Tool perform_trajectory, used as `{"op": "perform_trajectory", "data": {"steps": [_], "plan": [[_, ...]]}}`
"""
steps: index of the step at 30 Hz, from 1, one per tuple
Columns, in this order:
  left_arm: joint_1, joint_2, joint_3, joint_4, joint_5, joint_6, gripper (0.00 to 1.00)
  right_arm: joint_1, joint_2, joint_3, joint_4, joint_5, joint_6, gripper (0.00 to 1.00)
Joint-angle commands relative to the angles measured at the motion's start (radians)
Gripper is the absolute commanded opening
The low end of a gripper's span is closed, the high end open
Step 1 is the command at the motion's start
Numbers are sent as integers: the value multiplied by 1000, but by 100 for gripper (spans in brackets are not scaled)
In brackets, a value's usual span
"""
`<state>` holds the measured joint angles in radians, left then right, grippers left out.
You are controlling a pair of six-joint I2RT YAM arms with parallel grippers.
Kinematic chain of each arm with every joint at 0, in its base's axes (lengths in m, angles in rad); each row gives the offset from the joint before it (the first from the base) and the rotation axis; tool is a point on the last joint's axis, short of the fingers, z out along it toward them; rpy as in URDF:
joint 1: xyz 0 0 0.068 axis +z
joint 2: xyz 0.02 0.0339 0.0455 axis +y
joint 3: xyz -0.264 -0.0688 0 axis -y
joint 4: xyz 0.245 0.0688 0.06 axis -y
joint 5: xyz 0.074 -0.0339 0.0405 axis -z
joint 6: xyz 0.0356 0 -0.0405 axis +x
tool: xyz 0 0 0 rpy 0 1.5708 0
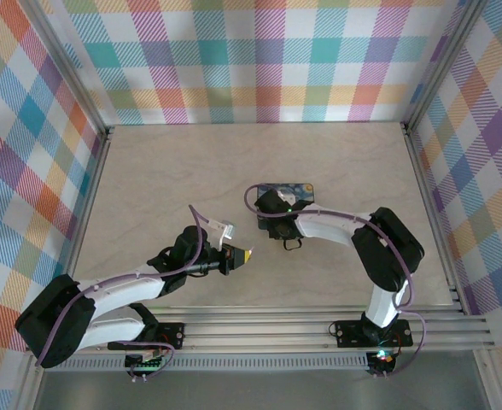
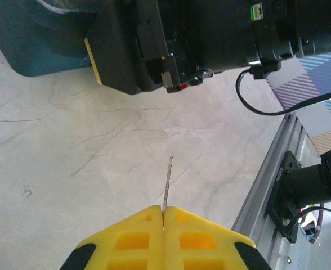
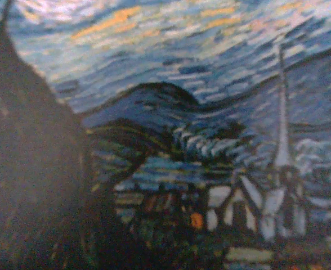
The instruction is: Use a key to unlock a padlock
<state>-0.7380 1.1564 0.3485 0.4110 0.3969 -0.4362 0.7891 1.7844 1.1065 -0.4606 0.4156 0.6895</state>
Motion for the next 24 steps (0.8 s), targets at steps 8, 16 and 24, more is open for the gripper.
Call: {"op": "perform_trajectory", "data": {"steps": [8,16,24], "plan": [[-12,-5,-14,-8,-26,18,0,-39,67,35,52,-8,-18,33],[-11,-33,-23,-34,-37,24,0,-57,64,57,72,-20,-48,15],[-12,-40,-16,-34,-38,42,0,-69,6,79,-15,-99,-84,0]]}}
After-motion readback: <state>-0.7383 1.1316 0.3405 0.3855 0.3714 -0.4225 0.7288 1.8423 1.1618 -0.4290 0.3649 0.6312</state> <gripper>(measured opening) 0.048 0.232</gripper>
